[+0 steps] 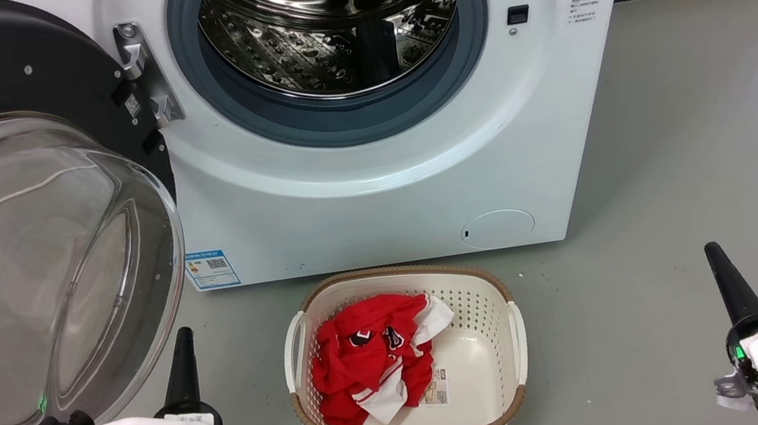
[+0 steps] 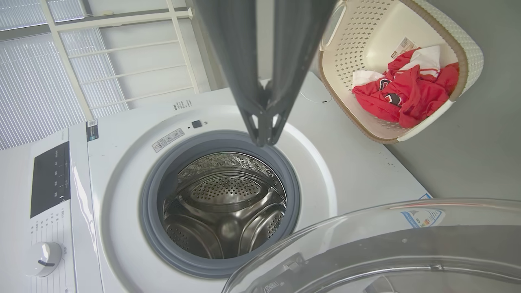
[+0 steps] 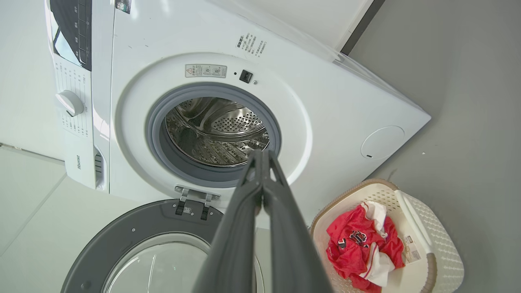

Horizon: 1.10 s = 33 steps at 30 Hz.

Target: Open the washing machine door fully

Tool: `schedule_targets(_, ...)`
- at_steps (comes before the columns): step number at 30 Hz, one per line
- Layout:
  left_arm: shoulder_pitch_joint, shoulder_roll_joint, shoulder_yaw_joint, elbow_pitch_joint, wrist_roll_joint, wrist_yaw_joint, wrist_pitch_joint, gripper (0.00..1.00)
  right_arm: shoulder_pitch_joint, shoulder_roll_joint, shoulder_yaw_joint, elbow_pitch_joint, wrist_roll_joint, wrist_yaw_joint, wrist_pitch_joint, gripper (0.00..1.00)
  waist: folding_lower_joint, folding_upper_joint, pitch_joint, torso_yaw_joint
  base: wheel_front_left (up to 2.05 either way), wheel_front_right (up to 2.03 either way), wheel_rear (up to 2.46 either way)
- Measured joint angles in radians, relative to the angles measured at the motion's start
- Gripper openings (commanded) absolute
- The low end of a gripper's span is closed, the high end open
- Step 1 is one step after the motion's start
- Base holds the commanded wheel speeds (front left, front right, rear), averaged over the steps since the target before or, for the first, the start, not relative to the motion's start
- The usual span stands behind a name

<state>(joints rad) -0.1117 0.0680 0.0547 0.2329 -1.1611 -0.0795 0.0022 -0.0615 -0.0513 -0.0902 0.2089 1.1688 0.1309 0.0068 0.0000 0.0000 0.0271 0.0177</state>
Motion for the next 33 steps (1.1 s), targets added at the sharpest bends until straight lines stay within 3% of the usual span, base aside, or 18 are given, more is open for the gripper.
schedule_targets(33, 0.000, -0.011, 0.039, 0.008, -0.285, -0.032, 0.071, 0.00, -0.025, 0.000, -0.014, 0.022, 0.282, 0.000, 0.066, 0.00, 0.0000, 0.0000, -0.014, -0.010, 0.00, 0.00, 0.00)
